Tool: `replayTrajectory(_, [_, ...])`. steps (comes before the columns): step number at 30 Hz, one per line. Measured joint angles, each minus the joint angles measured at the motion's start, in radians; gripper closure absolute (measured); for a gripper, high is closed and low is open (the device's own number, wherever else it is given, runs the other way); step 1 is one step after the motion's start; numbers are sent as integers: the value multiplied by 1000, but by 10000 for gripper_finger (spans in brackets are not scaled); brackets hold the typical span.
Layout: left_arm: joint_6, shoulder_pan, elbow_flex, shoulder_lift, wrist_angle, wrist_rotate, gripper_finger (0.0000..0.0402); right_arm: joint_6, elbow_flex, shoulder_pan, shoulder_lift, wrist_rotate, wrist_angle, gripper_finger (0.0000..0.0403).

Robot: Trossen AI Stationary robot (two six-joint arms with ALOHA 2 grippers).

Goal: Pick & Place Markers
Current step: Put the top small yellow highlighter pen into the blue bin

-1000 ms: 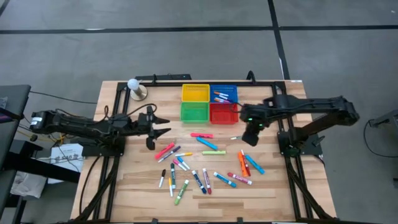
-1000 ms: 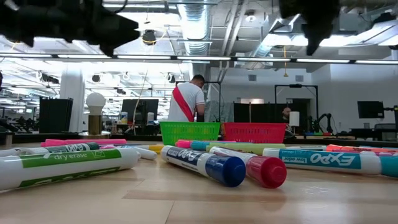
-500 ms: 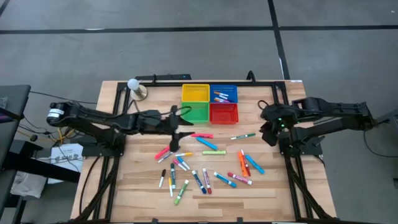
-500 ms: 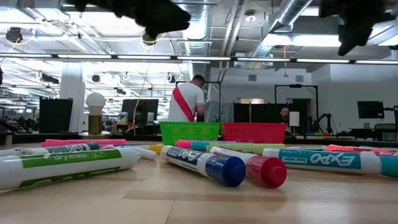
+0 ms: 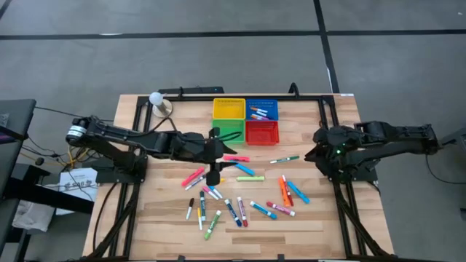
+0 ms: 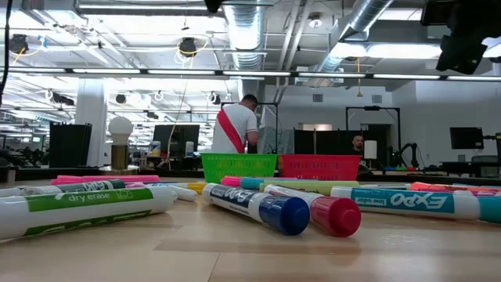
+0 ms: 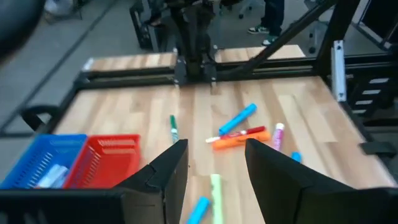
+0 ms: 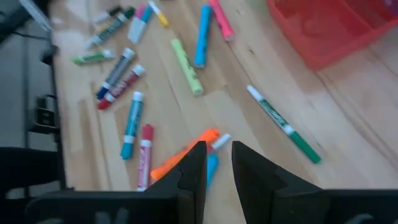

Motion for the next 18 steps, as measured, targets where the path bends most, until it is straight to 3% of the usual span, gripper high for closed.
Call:
replayTrajectory(6, [-117, -39, 88, 49, -145, 12, 241, 19, -66, 54, -109, 1, 173, 337])
replayTrajectory(18, [-463, -49, 110, 174, -391, 338, 241, 34, -268, 101, -198, 36, 464, 337])
